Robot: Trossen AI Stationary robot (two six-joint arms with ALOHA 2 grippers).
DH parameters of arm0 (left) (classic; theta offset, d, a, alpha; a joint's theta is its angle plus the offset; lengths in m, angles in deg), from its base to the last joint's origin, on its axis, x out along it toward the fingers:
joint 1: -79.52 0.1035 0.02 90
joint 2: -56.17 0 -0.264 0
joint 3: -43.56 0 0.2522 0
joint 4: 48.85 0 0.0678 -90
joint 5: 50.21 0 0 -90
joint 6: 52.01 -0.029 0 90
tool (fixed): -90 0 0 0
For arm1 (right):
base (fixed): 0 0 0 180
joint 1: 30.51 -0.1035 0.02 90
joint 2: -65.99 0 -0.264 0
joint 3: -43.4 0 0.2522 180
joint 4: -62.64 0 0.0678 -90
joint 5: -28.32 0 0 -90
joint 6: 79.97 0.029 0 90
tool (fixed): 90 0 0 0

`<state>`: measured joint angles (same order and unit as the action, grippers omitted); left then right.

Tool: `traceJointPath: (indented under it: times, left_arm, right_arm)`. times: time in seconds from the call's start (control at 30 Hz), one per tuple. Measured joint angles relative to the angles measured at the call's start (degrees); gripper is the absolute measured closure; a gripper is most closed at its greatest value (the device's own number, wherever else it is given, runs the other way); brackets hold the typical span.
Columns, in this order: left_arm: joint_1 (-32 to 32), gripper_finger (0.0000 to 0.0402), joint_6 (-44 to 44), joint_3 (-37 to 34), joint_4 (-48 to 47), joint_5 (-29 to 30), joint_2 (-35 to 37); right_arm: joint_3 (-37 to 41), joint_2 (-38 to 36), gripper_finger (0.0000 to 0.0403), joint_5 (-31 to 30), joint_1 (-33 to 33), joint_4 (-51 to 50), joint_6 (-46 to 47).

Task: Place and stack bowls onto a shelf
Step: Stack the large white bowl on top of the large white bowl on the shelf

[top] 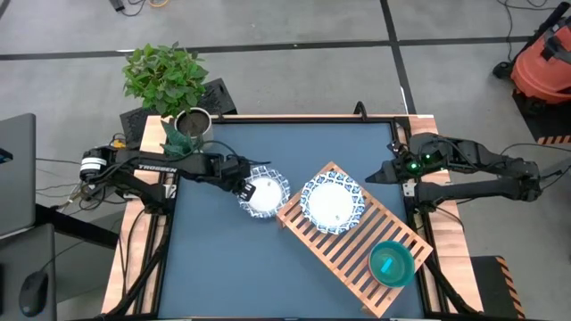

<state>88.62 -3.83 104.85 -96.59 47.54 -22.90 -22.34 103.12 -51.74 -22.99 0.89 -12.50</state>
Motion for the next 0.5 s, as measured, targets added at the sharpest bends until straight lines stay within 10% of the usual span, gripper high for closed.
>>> traceJointPath:
  times: [0.5]
  left_arm:
    - [-0.02,0.0401,-1.84,5.38,-2.88,-4.42,-0.02]
  right_arm:
    - [0.0,0.0,0.02,-1.25,0.0,0.03,-0.34]
